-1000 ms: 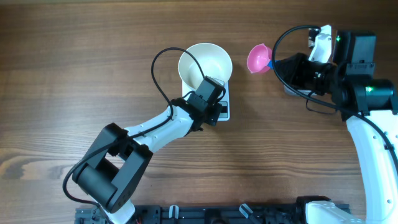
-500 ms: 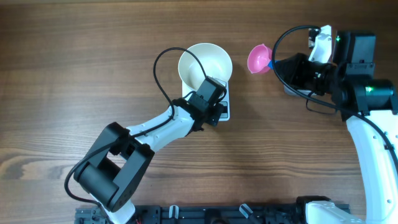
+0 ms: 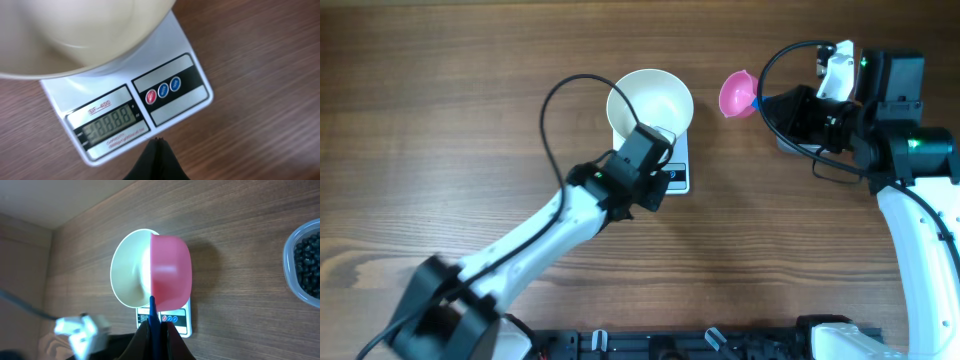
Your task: Scoop item into bowl and weigh 150g on scale
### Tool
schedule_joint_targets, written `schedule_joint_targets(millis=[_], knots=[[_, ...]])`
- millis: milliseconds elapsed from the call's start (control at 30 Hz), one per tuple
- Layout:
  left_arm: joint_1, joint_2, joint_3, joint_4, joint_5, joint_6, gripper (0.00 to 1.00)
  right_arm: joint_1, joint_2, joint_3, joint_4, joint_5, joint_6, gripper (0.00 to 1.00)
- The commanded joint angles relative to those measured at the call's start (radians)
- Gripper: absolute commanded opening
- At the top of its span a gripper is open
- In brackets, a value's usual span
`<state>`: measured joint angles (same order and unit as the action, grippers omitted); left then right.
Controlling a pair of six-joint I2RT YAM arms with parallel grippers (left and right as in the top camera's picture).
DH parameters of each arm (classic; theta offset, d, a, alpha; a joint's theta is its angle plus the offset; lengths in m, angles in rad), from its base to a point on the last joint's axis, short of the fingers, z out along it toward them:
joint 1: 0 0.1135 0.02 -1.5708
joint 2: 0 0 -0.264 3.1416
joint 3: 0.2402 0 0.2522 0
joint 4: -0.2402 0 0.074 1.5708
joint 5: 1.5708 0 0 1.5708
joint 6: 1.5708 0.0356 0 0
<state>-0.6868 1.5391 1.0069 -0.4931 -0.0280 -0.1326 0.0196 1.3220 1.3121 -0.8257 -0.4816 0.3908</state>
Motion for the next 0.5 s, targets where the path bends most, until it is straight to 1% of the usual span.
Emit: schedule_joint_targets(millis=[0,267,367,467], knots=[[0.037,-0.095,-0.005,-0.027,0.01,-0.013,0.04,0.0,-0.017,0.017,0.006,0.013,-0.017,0.04],[0.218,-0.202,-0.005,-0.129,0.045,0.033,0.04,0.0,-0.017,0.017,0.005,0.014,-0.023,0.04],[0.284,-0.233,-0.005,-0.171,0.132,0.13,0.04,0.0,-0.017,0.017,0.006,0.014,-0.022,0.04],[0.32,-0.26,-0.005,-0.183,0.209,0.18,0.04,0.0,-0.017,0.017,0.01,0.014,-0.02,0.04]])
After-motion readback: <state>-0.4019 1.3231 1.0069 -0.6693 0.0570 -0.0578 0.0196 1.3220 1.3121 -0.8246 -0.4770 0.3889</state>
